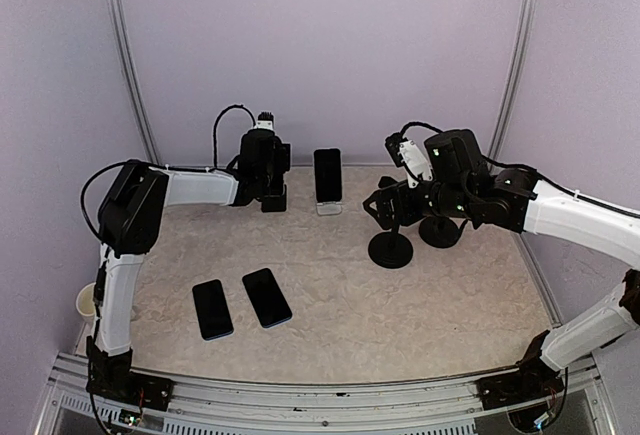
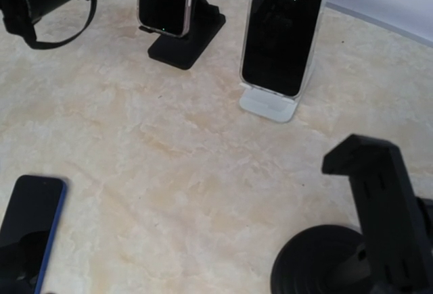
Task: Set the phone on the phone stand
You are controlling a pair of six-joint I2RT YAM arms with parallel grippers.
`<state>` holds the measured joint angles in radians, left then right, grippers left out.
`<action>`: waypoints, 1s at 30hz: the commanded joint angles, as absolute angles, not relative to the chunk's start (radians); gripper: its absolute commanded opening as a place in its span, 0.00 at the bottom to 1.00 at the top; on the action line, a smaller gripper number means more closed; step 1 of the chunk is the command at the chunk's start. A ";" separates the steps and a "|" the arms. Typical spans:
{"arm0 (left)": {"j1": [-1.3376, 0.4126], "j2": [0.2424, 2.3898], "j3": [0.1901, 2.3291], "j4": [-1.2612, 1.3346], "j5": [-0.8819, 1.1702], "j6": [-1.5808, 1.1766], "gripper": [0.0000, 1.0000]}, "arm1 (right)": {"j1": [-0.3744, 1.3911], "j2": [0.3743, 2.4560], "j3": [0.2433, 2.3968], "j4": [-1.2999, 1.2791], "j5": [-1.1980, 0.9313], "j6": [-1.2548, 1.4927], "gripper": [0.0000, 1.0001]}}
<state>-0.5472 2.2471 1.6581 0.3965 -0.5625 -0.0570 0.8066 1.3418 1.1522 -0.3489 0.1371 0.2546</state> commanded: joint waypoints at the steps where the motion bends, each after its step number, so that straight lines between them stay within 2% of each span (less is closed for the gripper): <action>1: -0.558 2.272 1.685 0.438 -0.573 -0.025 0.01 | 0.798 1.331 1.160 -0.353 0.149 0.250 1.00; 9: -0.556 2.281 1.693 0.426 -0.588 -0.037 0.08 | 0.797 1.331 1.161 -0.354 0.151 0.248 1.00; 17: -0.548 2.283 1.696 0.413 -0.586 -0.055 0.34 | 0.797 1.330 1.164 -0.355 0.150 0.246 1.00; 21: -0.549 2.284 1.700 0.408 -0.581 -0.059 0.36 | 0.798 1.331 1.164 -0.354 0.151 0.246 1.00; 30: -0.546 2.279 1.700 0.402 -0.578 -0.063 0.48 | 0.797 1.331 1.171 -0.358 0.153 0.244 1.00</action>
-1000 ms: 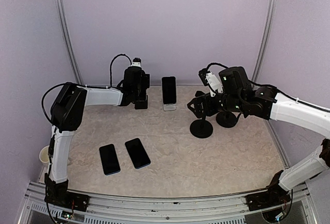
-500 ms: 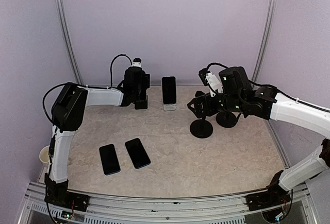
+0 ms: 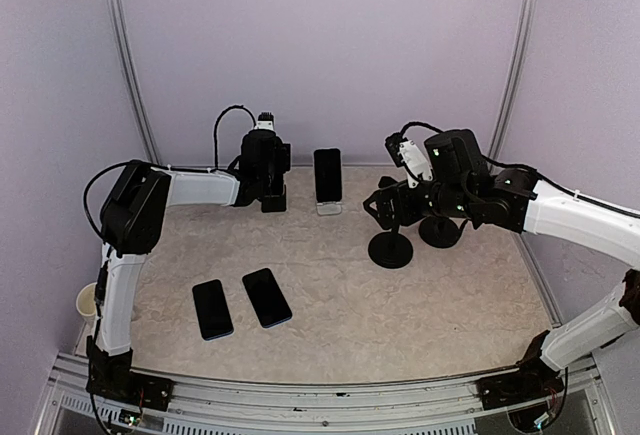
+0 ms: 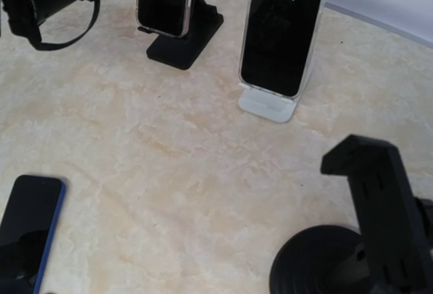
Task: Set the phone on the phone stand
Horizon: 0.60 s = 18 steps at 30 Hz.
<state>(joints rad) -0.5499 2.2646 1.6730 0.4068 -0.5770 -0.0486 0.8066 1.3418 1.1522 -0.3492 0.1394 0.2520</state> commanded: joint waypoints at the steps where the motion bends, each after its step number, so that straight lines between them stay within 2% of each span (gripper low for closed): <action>1: -0.546 2.279 1.700 0.403 -0.578 -0.062 0.50 | 0.796 1.332 1.173 -0.357 0.153 0.244 1.00; 12: -0.543 2.282 1.701 0.401 -0.577 -0.061 0.60 | 0.797 1.336 1.173 -0.355 0.155 0.241 1.00; 18: -0.542 2.284 1.700 0.399 -0.579 -0.065 0.71 | 0.797 1.339 1.170 -0.354 0.155 0.242 1.00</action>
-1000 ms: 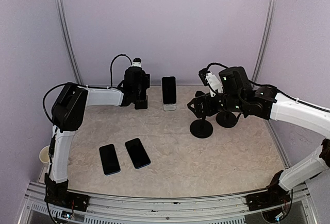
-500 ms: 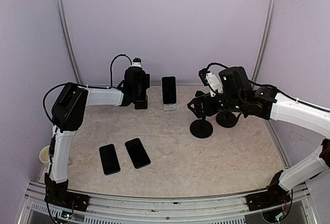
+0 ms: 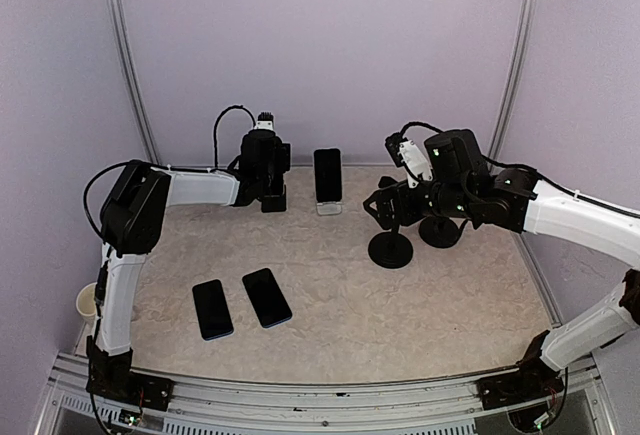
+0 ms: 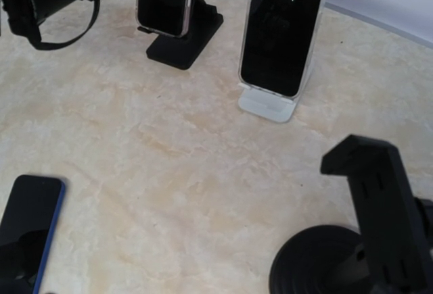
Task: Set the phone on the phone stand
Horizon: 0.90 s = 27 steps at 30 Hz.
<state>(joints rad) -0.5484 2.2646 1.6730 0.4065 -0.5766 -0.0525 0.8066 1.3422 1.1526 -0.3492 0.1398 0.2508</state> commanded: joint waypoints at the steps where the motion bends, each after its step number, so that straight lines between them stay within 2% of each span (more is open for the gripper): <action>1: -0.543 2.283 1.700 0.399 -0.578 -0.065 0.71 | 0.797 1.339 1.171 -0.354 0.155 0.242 1.00; 4: -0.543 2.284 1.700 0.398 -0.579 -0.066 0.74 | 0.797 1.338 1.172 -0.353 0.153 0.242 1.00; 9: -0.541 2.281 1.698 0.398 -0.580 -0.065 0.86 | 0.798 1.338 1.169 -0.353 0.153 0.243 1.00; 27: -0.538 2.223 1.674 0.383 -0.581 -0.084 0.99 | 0.798 1.330 1.167 -0.356 0.155 0.245 1.00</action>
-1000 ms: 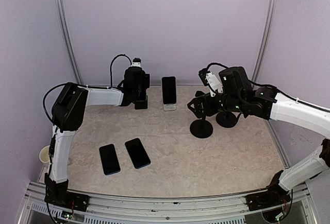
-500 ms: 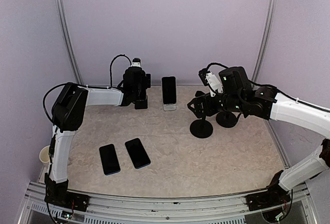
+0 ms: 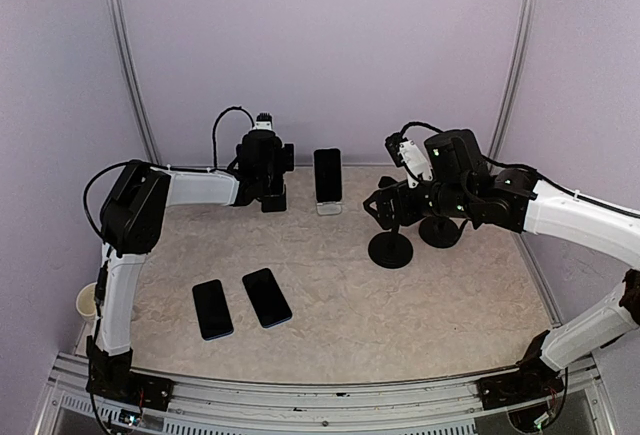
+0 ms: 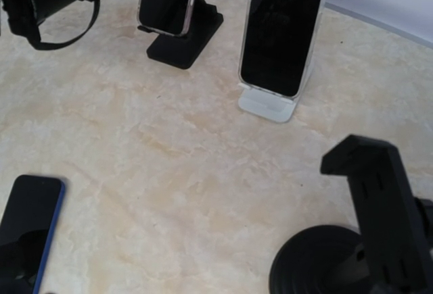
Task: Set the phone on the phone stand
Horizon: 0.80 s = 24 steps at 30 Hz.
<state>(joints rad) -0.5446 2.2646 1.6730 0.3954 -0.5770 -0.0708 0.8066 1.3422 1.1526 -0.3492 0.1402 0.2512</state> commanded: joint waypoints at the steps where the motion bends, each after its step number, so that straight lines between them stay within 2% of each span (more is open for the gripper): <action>1: -0.538 2.209 1.665 0.382 -0.581 -0.087 0.99 | 0.798 1.330 1.166 -0.356 0.156 0.245 1.00; 24: -0.544 1.846 1.347 0.249 -0.518 -0.224 0.99 | 0.797 1.347 1.163 -0.335 0.146 0.260 1.00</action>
<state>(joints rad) -0.5381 1.9072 1.3880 0.3111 -0.5507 -0.1875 0.8066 1.3422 1.1526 -0.3477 0.1429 0.2527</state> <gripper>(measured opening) 0.988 0.998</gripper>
